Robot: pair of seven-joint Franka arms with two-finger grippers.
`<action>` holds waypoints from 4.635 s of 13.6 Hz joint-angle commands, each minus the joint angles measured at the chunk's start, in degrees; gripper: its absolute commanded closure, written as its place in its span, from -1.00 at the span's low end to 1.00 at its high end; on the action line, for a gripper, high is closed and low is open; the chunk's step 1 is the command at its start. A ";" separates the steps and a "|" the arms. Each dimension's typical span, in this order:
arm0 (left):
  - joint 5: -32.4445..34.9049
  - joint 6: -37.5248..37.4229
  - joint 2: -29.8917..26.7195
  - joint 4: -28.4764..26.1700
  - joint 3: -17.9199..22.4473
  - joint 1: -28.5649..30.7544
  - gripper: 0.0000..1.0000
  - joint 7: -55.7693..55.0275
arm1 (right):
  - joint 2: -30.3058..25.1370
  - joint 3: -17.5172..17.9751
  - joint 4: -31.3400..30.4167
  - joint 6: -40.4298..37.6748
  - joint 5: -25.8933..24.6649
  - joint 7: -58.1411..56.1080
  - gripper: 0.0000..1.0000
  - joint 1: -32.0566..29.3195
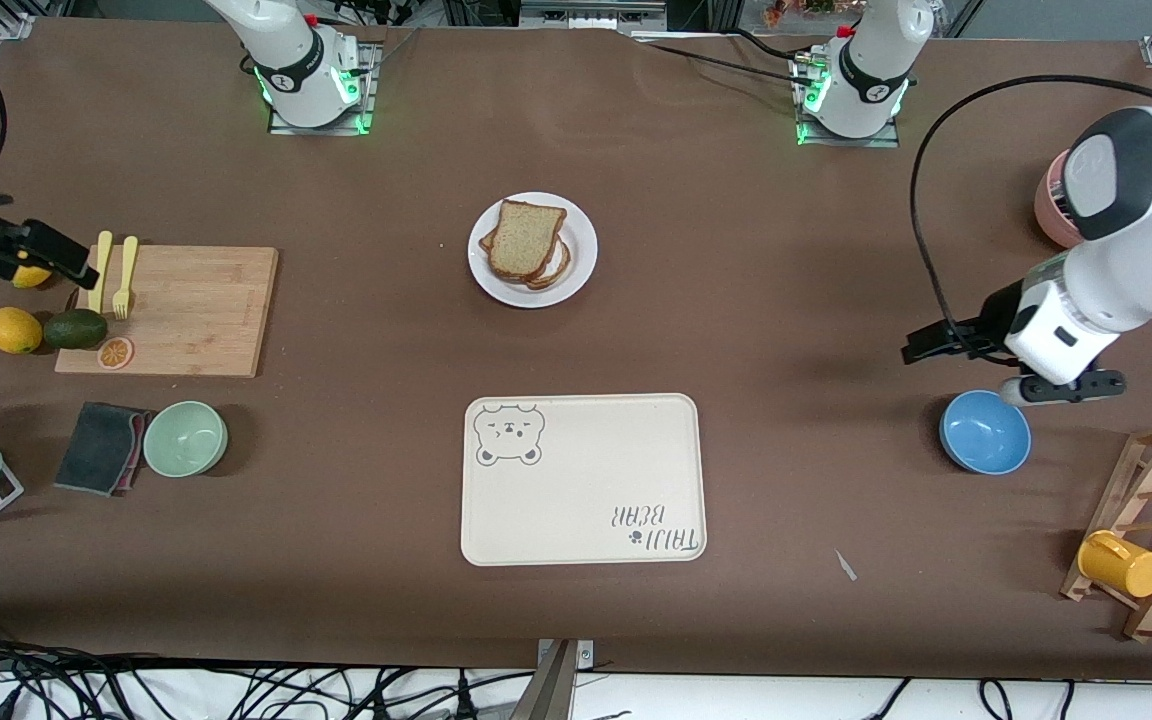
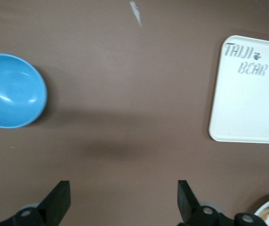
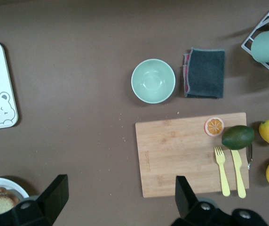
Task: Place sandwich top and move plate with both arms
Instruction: 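Move the left gripper toward the rim of the white plate, then close the left gripper on the plate rim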
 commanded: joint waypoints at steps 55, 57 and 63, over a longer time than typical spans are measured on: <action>-108.90 53.34 21.78 -21.71 -30.18 -17.95 0.73 72.71 | 0.48 0.27 0.19 -7.97 0.77 -4.66 -1.00 -0.83; -108.90 53.34 21.78 -21.71 -30.18 -17.86 0.82 72.80 | 0.48 0.27 0.19 -7.97 0.69 -4.66 -1.00 -0.83; -108.99 53.34 21.08 -21.71 -30.18 -17.16 1.00 72.80 | 0.48 0.18 0.19 -7.97 0.77 -4.66 -1.00 -0.83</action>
